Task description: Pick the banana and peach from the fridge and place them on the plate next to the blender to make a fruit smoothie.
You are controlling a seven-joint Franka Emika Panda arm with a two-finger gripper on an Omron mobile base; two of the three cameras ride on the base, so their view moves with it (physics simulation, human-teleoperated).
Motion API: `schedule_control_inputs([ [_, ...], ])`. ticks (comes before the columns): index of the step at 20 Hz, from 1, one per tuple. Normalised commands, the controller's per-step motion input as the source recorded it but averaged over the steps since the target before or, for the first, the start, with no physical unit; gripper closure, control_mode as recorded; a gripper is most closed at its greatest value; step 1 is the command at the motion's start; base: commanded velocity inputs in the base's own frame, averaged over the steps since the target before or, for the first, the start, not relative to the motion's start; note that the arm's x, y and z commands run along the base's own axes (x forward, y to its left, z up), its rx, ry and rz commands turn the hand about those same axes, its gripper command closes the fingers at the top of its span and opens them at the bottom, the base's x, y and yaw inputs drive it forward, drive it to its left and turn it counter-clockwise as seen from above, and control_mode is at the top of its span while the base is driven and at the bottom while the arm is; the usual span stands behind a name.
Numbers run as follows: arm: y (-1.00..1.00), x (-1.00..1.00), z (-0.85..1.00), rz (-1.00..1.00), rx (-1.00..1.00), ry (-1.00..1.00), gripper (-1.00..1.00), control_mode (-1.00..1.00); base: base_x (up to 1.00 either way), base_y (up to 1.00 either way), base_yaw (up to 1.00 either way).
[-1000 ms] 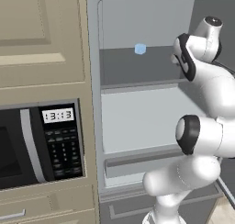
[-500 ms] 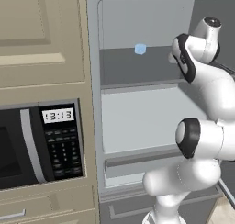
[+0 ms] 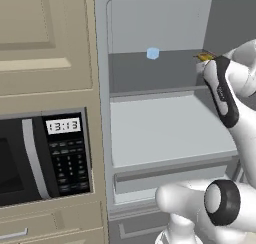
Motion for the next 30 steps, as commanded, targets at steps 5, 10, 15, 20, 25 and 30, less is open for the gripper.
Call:
schedule_control_inputs([
  [5,0.58,-1.0,0.6,-0.02,0.01,-0.1,1.0,-1.0,0.0,0.0,0.0],
  [10,0.69,-1.0,0.4,0.0,0.0,0.03,1.0,-1.0,0.0,0.0,0.0],
  [15,0.27,-1.0,-0.23,0.0,0.05,0.02,1.0,-1.0,0.0,0.0,0.0],
  [20,0.29,-0.96,-0.7,0.0,0.0,0.13,1.0,-1.0,0.0,0.0,0.0],
  [25,0.4,-0.61,-0.36,0.0,0.0,0.16,1.0,1.0,-0.15,0.17,0.0],
  [30,0.0,0.0,0.0,0.0,0.0,0.0,1.0,1.0,-0.79,1.0,0.09],
])
